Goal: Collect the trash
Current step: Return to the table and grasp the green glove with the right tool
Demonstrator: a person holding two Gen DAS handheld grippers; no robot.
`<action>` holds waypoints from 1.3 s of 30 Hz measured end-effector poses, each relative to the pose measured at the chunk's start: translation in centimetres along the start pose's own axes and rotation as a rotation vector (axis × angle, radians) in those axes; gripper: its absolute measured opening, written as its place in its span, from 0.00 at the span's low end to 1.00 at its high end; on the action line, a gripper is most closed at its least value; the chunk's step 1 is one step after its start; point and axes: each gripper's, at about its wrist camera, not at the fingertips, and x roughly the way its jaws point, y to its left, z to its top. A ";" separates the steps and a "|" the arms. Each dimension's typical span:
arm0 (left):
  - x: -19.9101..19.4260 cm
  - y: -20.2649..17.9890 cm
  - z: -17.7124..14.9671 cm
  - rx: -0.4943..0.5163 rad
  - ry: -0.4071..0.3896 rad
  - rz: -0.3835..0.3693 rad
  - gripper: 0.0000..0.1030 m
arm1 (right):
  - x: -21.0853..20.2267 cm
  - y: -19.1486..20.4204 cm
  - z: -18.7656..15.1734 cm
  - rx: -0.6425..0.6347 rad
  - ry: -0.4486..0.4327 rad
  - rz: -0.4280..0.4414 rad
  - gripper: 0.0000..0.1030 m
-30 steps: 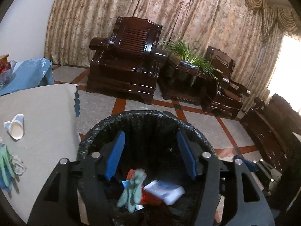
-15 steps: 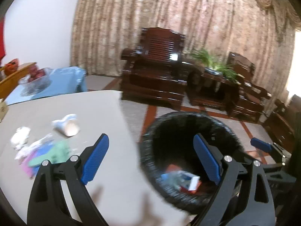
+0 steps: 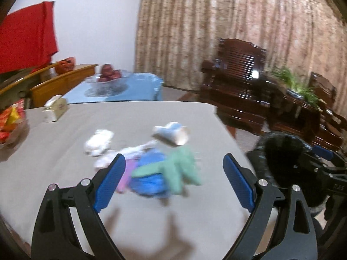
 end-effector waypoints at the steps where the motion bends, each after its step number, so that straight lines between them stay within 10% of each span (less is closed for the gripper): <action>1: 0.0 0.9 0.0 -0.006 -0.002 0.017 0.86 | 0.3 0.6 0.1 -0.008 0.001 0.009 0.94; 25: 3.7 10.3 -1.0 -0.104 0.030 0.170 0.86 | 14.1 13.2 0.9 -0.118 0.156 0.190 0.81; 39: 4.6 10.5 -1.5 -0.119 0.046 0.171 0.86 | 15.4 13.6 -0.1 -0.117 0.238 0.302 0.14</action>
